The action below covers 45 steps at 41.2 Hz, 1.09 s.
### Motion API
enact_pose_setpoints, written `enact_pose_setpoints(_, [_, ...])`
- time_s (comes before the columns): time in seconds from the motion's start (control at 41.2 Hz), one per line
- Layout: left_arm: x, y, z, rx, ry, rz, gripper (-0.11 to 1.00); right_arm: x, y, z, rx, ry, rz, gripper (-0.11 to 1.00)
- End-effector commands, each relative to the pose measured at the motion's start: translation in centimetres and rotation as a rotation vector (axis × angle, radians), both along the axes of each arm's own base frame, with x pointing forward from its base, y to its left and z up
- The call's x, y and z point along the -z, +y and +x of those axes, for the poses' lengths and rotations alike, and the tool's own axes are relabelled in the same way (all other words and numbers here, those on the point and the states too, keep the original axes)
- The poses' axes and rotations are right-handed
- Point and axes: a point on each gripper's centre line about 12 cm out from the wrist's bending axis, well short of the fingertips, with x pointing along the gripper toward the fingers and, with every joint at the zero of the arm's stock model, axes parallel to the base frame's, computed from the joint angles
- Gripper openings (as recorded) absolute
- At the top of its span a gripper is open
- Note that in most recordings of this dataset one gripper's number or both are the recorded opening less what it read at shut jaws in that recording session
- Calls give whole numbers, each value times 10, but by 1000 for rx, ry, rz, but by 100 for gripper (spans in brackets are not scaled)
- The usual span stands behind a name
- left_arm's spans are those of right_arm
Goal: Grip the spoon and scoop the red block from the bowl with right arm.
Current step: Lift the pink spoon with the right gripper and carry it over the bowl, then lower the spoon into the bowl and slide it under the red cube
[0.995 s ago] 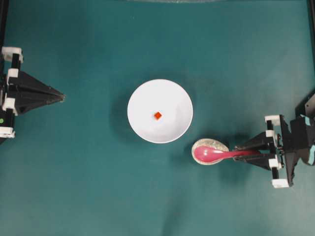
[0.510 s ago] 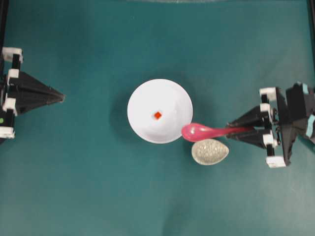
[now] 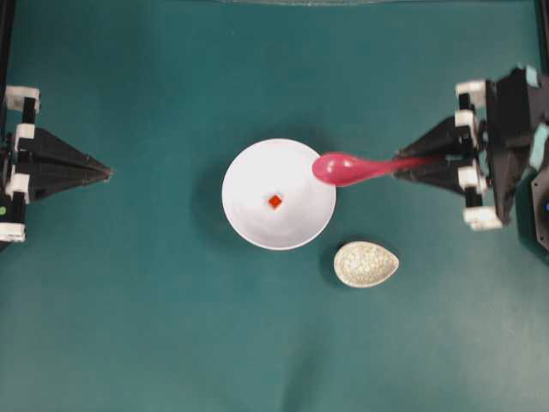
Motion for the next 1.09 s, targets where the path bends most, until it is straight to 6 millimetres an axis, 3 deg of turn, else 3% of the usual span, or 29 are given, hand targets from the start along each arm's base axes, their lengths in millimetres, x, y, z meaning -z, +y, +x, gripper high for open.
enact_pose_setpoints(0.0, [-6,1,2,-6,-17,2,0,-20,-8,5,15,-21,24,24])
enact_pose_setpoints(0.267, [-5,9,1,-44,-11,2,0,-45,-28,16,87,-3,152,24])
enact_pose_setpoints(0.655, [-1,19,-4,-92,39,12,0,-37,-42,63,135,231,431,24])
enact_pose_setpoints(0.801, [0,18,-6,-92,57,11,0,-36,-48,82,139,311,454,24])
enact_pose_setpoints(1.068, [-4,18,-10,-93,42,7,0,-36,-45,99,96,400,372,24])
